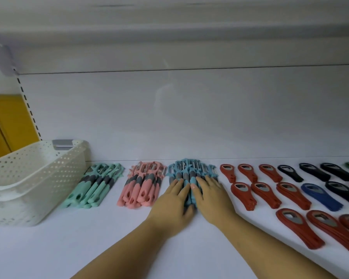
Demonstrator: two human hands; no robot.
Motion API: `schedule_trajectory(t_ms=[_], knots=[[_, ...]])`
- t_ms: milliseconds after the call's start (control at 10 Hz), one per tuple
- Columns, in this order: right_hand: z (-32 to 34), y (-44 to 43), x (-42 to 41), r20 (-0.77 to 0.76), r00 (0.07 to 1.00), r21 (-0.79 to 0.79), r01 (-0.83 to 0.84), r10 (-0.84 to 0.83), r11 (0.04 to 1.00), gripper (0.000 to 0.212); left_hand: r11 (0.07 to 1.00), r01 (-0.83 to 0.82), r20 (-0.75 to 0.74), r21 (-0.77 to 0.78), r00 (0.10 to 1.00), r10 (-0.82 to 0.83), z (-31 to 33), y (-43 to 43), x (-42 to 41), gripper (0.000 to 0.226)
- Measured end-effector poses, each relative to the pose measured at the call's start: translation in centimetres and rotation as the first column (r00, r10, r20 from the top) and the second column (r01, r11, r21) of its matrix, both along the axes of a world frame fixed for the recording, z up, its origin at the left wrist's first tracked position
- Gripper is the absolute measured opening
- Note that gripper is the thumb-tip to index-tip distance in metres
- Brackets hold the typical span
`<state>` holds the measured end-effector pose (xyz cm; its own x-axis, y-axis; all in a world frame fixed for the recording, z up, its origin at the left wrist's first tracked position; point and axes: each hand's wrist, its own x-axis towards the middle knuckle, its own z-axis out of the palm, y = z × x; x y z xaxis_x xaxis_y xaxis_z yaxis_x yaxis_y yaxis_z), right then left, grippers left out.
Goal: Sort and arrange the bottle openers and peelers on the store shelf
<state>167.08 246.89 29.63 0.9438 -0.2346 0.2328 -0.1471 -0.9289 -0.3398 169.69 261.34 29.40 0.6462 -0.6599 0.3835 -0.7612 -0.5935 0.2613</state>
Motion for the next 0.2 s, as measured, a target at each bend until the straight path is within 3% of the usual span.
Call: schedule_trajectory(t_ms=[100,200], knots=[[0.3,0.3,-0.7,0.009,1.000,-0.052,0.005,-0.005,0.999,0.055,1.000,-0.004,0.124,0.030,0.992,0.000,1.0,0.6,-1.0,0.054],[0.9,0.8,-2.3,-0.037,0.998,-0.088,-0.057,0.054,0.994,0.054,0.992,0.006,0.106,0.129,0.994,-0.020,2.8,1.5,-2.2,0.053]])
